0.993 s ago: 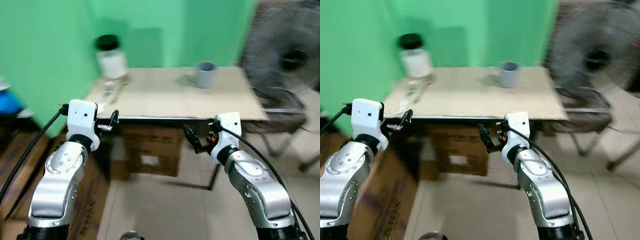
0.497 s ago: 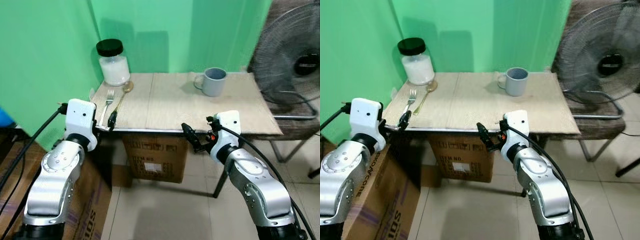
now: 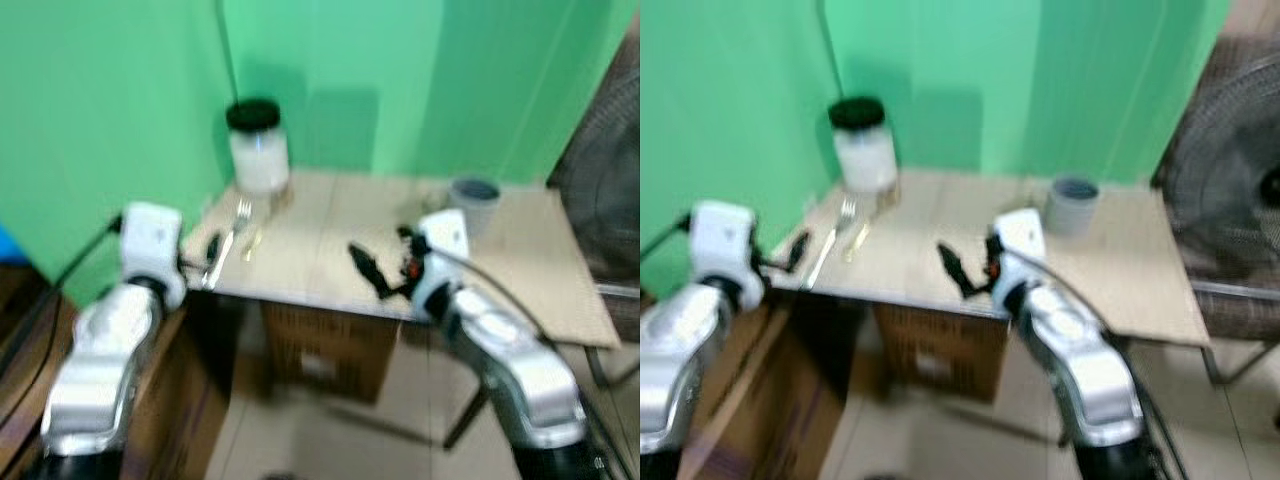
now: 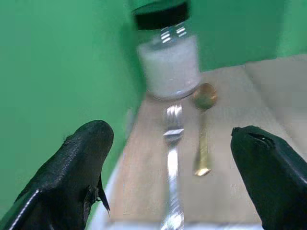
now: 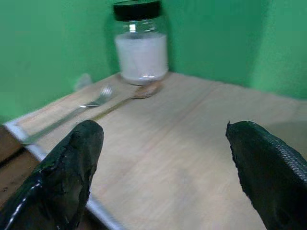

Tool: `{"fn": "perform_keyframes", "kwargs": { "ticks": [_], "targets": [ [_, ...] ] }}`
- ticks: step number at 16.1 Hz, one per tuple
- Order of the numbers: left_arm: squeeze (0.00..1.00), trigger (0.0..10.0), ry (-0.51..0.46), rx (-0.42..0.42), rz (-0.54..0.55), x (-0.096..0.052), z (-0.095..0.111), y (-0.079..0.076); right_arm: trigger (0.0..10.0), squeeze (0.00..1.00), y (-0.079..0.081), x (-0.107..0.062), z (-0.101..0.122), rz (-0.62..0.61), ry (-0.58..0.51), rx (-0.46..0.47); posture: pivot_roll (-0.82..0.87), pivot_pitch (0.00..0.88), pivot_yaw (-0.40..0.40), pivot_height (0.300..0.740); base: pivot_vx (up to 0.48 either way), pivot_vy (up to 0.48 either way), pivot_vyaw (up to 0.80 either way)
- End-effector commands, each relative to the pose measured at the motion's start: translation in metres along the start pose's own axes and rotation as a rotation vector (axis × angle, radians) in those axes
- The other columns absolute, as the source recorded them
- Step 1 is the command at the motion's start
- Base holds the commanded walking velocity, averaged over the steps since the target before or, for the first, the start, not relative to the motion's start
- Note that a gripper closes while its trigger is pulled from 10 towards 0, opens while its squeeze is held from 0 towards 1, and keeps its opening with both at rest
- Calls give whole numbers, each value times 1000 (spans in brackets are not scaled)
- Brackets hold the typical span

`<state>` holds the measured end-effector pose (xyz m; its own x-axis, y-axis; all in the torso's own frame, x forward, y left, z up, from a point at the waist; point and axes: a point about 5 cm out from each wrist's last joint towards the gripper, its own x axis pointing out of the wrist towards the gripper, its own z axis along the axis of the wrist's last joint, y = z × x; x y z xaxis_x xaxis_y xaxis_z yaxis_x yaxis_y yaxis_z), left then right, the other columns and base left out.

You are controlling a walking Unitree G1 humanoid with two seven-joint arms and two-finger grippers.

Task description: Setting the table

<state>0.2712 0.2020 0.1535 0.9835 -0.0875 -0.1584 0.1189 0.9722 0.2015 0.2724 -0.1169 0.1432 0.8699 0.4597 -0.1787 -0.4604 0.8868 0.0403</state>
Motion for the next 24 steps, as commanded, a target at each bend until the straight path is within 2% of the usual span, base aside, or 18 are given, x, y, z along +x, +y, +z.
{"fn": "perform_keyframes", "kwargs": {
  "ticks": [1, 7, 10, 11, 12, 13, 15, 16, 17, 19, 20, 22, 24],
  "targets": [
    [1000, 10000, -15, 0, -18, 1, 4, -3, 10000, 1000, -3, -4, -1, 9, 17, -17, 117, 0, 59, 740, 345, 0, 0],
    [1000, 10000, -1, 8, -55, 2, 2, -2, 10000, 1000, -1, -9, 1, 76, 39, -72, 111, 0, 58, 740, 334, 0, 0],
    [976, 10000, 38, 15, -141, 3, -4, -7, 10000, 1000, -1, -15, 8, 128, 29, -110, 103, 0, 62, 740, 87, 0, 0],
    [784, 10000, 70, 23, -152, 4, -8, -5, 10000, 216, 0, -18, 9, 155, 32, -117, 101, 0, 62, 740, 0, 0, 0],
    [471, 10000, 128, 41, -169, 5, -15, -2, 10000, 0, 1, -21, 11, 186, 36, -125, 102, 0, 62, 740, 0, 0, 0],
    [0, 10000, 162, 46, -175, 7, -19, 1, 10000, 0, 1, -22, 12, 205, 41, -127, 101, 0, 61, 740, 0, 0, 0],
    [0, 10000, 236, 55, -203, 20, -25, 10, 10000, 0, 2, -28, 15, 281, 77, -105, 101, 0, 58, 740, 0, 0, 0],
    [0, 10000, 230, 66, -228, 26, -22, 10, 10000, 0, 2, -30, 16, 303, 83, -111, 98, 0, 56, 740, 0, 0, 0],
    [0, 10000, 230, 66, -228, 26, -22, 10, 10000, 0, 2, -30, 16, 303, 83, -111, 98, 0, 56, 740, 0, 0, 0],
    [0, 10000, 248, 37, -253, 45, -22, 14, 10000, 0, 2, -34, 20, 363, 97, -164, 92, 0, 50, 740, 0, 0, 0],
    [0, 10000, 250, 35, -246, 48, -23, 16, 10000, 0, 3, -35, 21, 374, 97, -174, 92, 0, 50, 740, 0, 0, 0],
    [0, 10000, 285, 0, -268, 63, -27, 20, 10000, 0, 7, -40, 22, 456, 126, -209, 86, 0, 50, 740, 0, 0, 0],
    [0, 10000, 313, 21, -285, 72, -31, 22, 10000, 0, 8, -42, 24, 492, 134, -229, 82, 0, 53, 740, 0, 0, 0]
  ]
}}
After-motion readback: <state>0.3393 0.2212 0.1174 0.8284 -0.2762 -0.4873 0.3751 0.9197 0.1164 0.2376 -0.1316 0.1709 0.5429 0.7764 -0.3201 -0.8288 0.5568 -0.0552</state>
